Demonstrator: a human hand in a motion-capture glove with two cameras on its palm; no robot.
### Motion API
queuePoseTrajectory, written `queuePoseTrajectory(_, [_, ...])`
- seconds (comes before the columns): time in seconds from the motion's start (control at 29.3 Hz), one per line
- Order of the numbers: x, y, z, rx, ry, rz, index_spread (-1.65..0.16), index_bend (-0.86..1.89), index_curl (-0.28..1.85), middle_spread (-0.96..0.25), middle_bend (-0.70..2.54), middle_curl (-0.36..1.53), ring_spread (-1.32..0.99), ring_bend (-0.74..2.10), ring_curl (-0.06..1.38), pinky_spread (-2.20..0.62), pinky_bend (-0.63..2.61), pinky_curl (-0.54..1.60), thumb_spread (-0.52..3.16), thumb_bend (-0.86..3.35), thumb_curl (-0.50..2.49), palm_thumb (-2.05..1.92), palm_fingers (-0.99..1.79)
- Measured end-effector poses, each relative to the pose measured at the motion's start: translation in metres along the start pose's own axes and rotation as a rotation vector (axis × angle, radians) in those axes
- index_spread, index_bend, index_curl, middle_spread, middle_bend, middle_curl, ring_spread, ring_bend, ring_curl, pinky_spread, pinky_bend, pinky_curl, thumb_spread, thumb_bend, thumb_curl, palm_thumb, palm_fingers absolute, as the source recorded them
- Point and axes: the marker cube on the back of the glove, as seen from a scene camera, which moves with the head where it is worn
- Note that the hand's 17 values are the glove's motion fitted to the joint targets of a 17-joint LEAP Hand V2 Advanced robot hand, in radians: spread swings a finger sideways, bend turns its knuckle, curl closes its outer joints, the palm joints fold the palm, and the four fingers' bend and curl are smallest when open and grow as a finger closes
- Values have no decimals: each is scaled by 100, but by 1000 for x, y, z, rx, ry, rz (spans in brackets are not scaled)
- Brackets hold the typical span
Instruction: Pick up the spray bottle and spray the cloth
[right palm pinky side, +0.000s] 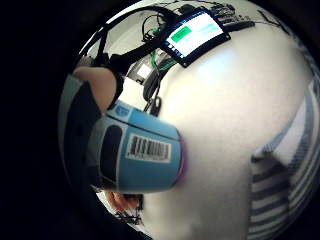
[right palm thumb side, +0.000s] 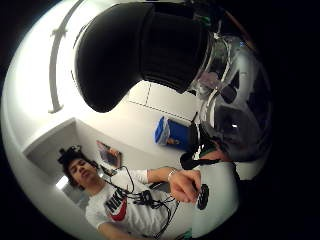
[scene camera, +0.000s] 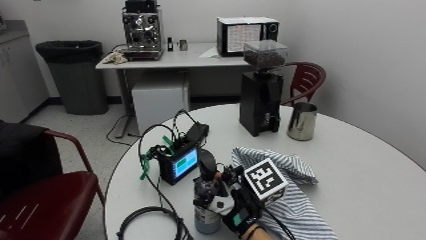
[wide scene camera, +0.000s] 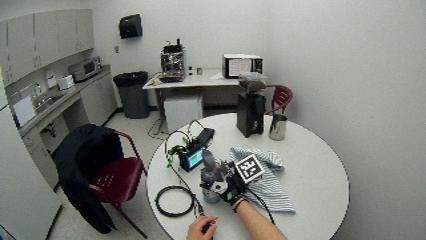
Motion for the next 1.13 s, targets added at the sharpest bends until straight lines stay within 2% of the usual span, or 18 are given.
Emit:
queuePoseTrajectory(0.17, [-2, -1, 6, -30, -10, 3, -28, 9, 19, -12, 29, 44, -12, 49, 40, 6, 31, 37, 89, -3, 56, 92, 82])
queuePoseTrajectory(0.27, [-6, 1, 4, -33, -12, -8, -30, -2, 15, -11, 32, 44, -11, 49, 41, 9, 34, 38, 89, -4, 54, 90, 63])
queuePoseTrajectory(0.44, [-30, 8, -11, -23, -18, -49, -32, 1, 12, -9, 32, 43, -8, 45, 39, 12, 40, 39, 90, -4, 51, 87, 49])
queuePoseTrajectory(0.61, [-42, 14, -26, -29, 1, -78, -32, 5, 10, -8, 33, 42, -7, 44, 37, 14, 44, 39, 92, -3, 49, 86, 47])
queuePoseTrajectory(0.68, [-60, 37, -44, -38, 109, -103, -33, 8, 11, -7, 32, 42, -7, 43, 36, 15, 45, 39, 93, -3, 48, 85, 49])
queuePoseTrajectory(0.75, [-74, 71, -67, -40, 332, -102, -33, 8, 11, -7, 31, 41, -6, 43, 36, 15, 46, 39, 93, -3, 48, 85, 50])
queuePoseTrajectory(0.82, [-75, 103, -85, -33, 573, -54, -34, 8, 11, -7, 32, 41, -6, 44, 36, 16, 46, 38, 94, -3, 47, 84, 50])
queuePoseTrajectory(0.89, [-72, 133, -95, -30, 713, 15, -34, 7, 11, -6, 32, 41, -5, 44, 36, 16, 47, 39, 95, -3, 46, 83, 50])
queuePoseTrajectory(0.99, [-69, 169, -104, -27, 772, 80, -35, 9, 12, -7, 33, 41, -5, 42, 36, 17, 47, 38, 96, -3, 45, 82, 50])
queuePoseTrajectory(1.13, [-67, 188, -107, -27, 748, 91, -36, 10, 13, -7, 34, 41, -3, 41, 35, 17, 46, 38, 97, -3, 43, 80, 50])
